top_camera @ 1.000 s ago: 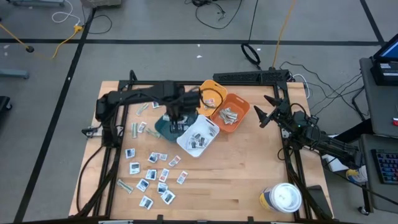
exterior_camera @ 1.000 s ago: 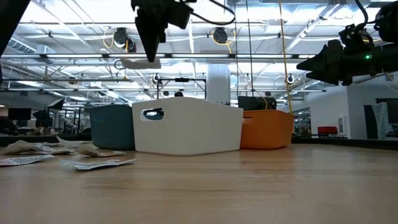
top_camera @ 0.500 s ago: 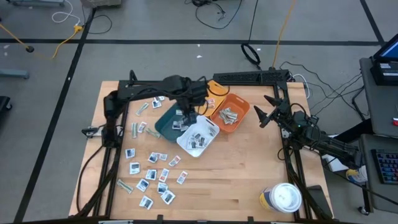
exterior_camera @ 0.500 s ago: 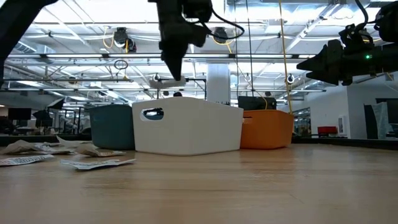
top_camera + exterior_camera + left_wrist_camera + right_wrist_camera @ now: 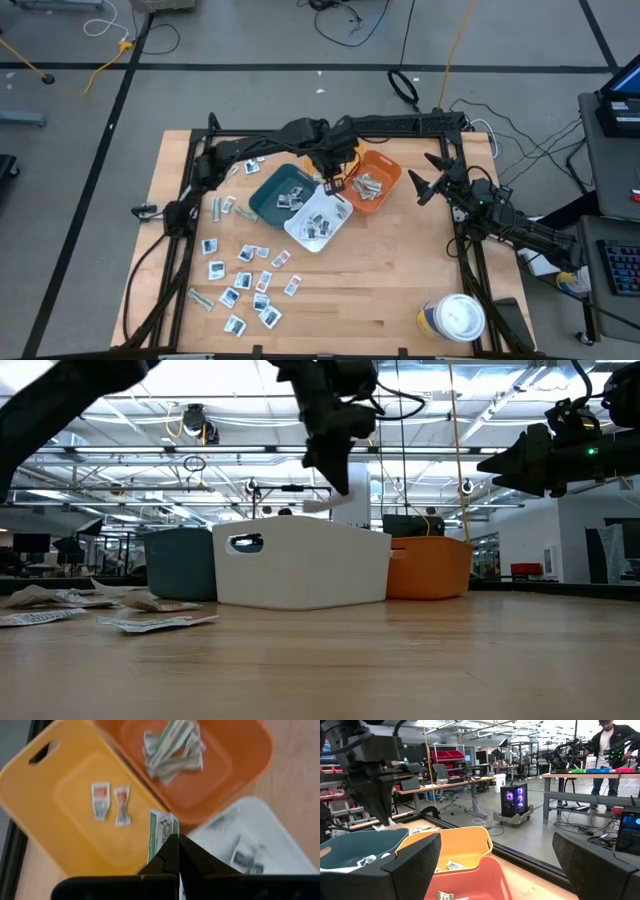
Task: Pick & Place First Aid Supplies
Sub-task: Put the green bandage pack into the orange bin
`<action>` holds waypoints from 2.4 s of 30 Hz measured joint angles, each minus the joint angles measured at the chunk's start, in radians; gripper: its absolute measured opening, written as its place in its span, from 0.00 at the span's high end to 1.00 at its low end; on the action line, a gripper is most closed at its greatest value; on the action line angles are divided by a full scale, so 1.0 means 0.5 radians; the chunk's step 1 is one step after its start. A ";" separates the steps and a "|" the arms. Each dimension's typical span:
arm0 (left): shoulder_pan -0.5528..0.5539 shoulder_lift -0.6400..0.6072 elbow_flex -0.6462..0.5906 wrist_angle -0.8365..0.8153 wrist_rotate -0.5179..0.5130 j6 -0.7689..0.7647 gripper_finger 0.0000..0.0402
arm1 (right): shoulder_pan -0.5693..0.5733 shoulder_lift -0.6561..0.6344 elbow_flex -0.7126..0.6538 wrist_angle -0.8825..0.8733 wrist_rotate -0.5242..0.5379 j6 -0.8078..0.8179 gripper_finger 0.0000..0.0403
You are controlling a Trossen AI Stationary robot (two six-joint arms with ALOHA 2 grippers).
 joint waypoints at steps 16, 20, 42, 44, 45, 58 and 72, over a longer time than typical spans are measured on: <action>-0.012 0.261 0.215 0.711 0.042 -0.038 1.00 | 0.000 0.000 -0.001 -0.001 0.000 0.000 0.06; -0.011 0.317 0.212 0.771 0.045 -0.077 1.00 | 0.000 -0.001 0.000 -0.001 0.000 0.000 0.06; -0.076 0.521 0.199 0.744 0.042 -0.242 0.78 | 0.000 0.005 0.000 -0.005 -0.001 0.000 0.06; -0.076 0.521 0.199 0.745 0.042 -0.247 0.66 | 0.001 0.005 0.000 -0.005 -0.001 0.000 0.06; -0.076 0.520 0.199 0.744 0.042 -0.248 0.59 | 0.000 0.005 0.000 -0.005 -0.001 0.000 0.06; -0.033 0.346 0.203 0.342 0.020 -0.368 0.14 | 0.000 0.006 0.000 -0.005 0.000 0.000 0.06; 0.011 0.306 0.200 -0.701 0.027 -0.765 0.23 | 0.000 0.006 0.000 -0.005 0.000 0.000 0.06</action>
